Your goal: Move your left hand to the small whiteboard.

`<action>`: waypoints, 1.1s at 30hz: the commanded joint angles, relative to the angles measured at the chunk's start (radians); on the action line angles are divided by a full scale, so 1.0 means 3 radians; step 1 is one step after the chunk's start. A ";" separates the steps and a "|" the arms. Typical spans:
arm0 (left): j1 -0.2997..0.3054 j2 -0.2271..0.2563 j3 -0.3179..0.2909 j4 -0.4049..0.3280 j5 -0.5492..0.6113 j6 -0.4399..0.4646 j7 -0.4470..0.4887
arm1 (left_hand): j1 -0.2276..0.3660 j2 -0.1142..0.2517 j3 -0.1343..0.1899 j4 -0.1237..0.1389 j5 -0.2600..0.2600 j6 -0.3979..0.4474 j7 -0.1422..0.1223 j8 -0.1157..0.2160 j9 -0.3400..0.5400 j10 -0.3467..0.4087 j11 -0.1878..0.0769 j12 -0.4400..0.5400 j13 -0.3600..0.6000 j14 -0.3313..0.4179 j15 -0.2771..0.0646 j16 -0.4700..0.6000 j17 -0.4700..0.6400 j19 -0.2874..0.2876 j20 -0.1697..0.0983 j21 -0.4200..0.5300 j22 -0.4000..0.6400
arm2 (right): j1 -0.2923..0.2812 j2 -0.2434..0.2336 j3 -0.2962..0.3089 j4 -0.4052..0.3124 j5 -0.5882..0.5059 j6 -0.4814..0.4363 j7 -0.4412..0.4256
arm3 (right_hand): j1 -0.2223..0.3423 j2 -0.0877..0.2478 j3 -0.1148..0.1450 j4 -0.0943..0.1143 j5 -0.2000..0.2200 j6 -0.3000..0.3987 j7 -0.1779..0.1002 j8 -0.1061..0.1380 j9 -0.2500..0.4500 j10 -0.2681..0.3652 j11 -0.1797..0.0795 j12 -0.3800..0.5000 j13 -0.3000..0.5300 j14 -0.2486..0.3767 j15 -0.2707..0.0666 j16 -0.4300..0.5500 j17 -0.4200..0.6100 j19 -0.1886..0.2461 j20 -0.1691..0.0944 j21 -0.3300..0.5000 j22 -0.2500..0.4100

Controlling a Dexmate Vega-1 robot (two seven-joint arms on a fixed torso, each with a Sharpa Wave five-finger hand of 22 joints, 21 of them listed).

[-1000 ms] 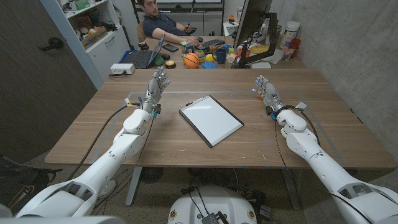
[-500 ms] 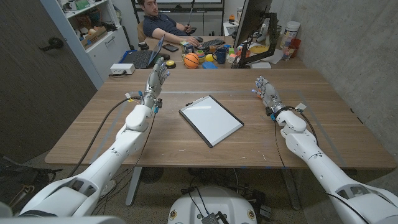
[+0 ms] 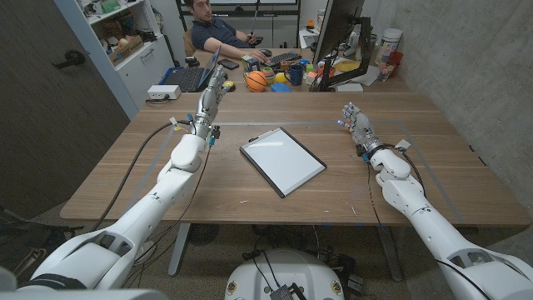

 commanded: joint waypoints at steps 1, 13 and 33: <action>-0.0112 0.0051 0.0091 -0.0024 0.0387 -0.0162 0.0111 | 0.0069 -0.0015 0.0006 -0.0039 0.0029 -0.0008 -0.0028 0.0026 0.0009 -0.0042 -0.0005 -0.0001 0.0010 -0.0042 -0.0001 0.0001 0.0012 -0.0046 0.0029 -0.0006 0.0007 | -0.0032 0.0027 0.0040 -0.0004 0.0007 0.0031 0.0042 | -0.0036 0.0007 -0.0002 0.0018 0.0021 0.0015 0.0026 0.0027 0.0004 0.0004 0.0028 0.0019 0.0013 0.0010 -0.0001 0.0000 0.0016 -0.0181 0.0004 -0.0010 0.0014; -0.0169 0.0159 0.0171 -0.0126 0.0762 -0.0229 0.0176 | 0.0177 -0.0028 0.0013 -0.0125 0.0061 0.0078 -0.0031 0.0067 0.0019 -0.0085 -0.0078 -0.0002 0.0009 -0.0112 0.0000 0.0007 0.0012 -0.0116 -0.0012 -0.0009 0.0003 | -0.0061 0.0046 0.0067 -0.0027 0.0018 0.0046 0.0046 | -0.0062 -0.0001 -0.0023 0.0031 0.0025 0.0021 0.0029 0.0029 0.0004 0.0012 0.0038 0.0021 0.0013 0.0022 -0.0003 -0.0004 0.0016 -0.0172 0.0006 -0.0029 0.0014; -0.0221 0.0504 0.0286 -0.0547 0.1427 0.0084 0.0182 | 0.0315 0.0005 0.0039 -0.0216 0.0091 0.0109 -0.0036 0.0072 0.0019 -0.0155 -0.0152 -0.0004 0.0007 -0.0198 -0.0045 0.0011 0.0010 -0.0173 0.0010 -0.0004 0.0001 | -0.0116 0.0044 0.0069 -0.0108 -0.0003 0.0033 0.0013 | -0.0084 -0.0008 -0.0042 0.0040 0.0035 0.0020 0.0032 0.0028 0.0003 0.0016 0.0024 0.0020 0.0013 0.0029 0.0000 -0.0015 0.0013 -0.0162 0.0007 -0.0055 0.0014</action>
